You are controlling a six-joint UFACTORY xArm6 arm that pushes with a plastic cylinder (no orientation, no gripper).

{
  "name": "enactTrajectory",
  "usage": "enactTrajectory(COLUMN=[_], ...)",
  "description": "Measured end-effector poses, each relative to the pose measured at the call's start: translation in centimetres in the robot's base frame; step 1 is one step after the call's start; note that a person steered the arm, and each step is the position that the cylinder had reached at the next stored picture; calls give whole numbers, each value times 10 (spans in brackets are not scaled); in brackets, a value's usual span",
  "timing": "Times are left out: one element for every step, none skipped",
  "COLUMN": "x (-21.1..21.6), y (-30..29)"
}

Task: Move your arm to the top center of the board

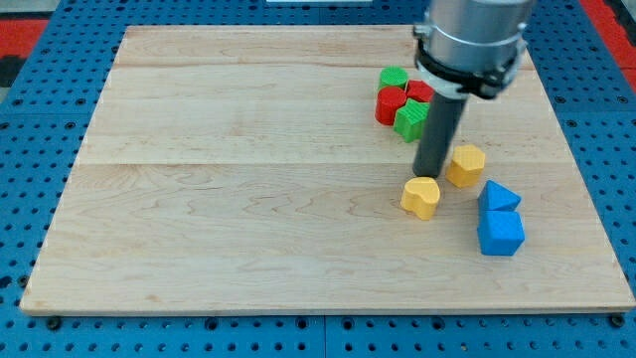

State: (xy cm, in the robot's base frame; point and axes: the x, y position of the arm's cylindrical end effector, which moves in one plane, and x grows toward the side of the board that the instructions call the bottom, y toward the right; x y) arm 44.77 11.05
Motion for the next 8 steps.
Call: enactTrajectory(x=[-37,-45,-43,-48,-82,-100,-115,-145], y=[-21,-26,-57,-116,-144,-133,-118,-133])
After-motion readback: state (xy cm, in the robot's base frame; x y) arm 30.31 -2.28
